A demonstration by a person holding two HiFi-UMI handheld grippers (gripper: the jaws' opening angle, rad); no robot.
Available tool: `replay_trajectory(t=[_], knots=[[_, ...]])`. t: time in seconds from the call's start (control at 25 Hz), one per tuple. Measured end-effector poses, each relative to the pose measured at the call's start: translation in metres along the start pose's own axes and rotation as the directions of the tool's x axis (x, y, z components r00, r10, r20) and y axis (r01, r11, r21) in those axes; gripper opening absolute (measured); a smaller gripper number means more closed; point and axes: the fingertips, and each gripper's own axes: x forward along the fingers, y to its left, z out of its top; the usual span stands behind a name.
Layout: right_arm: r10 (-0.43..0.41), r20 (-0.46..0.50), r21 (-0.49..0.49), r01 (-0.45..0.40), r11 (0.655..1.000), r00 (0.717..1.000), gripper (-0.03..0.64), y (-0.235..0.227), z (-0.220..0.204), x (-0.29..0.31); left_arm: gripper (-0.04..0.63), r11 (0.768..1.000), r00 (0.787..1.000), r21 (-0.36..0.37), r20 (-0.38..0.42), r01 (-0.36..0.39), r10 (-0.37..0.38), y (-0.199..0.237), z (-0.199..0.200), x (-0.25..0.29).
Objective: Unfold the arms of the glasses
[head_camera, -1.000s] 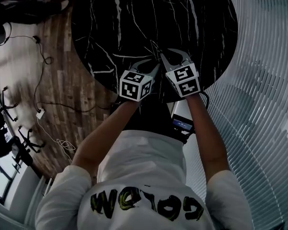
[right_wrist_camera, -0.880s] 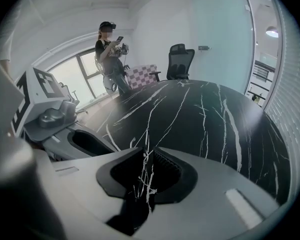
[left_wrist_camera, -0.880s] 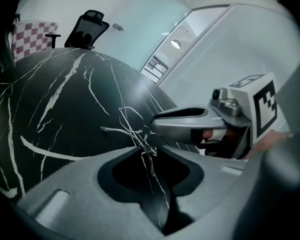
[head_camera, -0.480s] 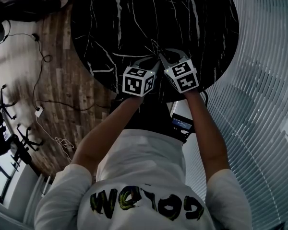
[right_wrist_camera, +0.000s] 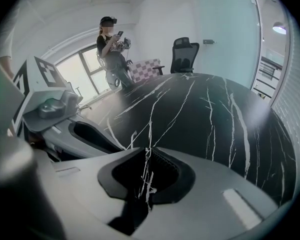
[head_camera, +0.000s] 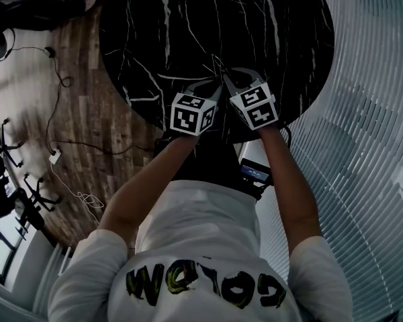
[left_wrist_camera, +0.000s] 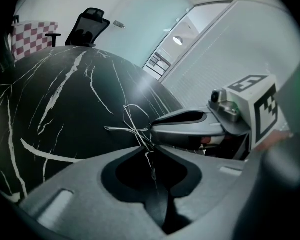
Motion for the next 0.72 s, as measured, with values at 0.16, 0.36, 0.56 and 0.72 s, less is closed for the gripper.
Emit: replay_trajectory(t=[0.16, 0.36, 0.56, 0.72], knots=[[-0.012, -0.008, -0.033, 0.011, 0.999, 1.0, 0.038, 0.0, -0.002, -0.001, 0.058, 1.0, 1.0, 0.015, -0.009, -0.007, 0.007, 0.002, -0.001, -0.002], [-0.018, -0.015, -0.045, 0.017, 0.999, 1.0, 0.038, 0.0, -0.002, 0.0, 0.055, 0.999, 1.0, 0.034, -0.017, -0.019, 0.019, 0.008, -0.003, -0.007], [-0.02, -0.008, -0.055, 0.019, 0.998, 1.0, 0.035, 0.0, -0.001, 0.0, 0.048, 0.998, 0.999, 0.042, -0.027, -0.036, 0.037, 0.015, -0.005, -0.012], [-0.022, -0.016, -0.054, 0.021, 0.998, 1.0, 0.035, 0.0, -0.004, 0.0, 0.043, 0.997, 0.998, 0.052, -0.028, -0.05, 0.051, 0.021, -0.005, -0.017]])
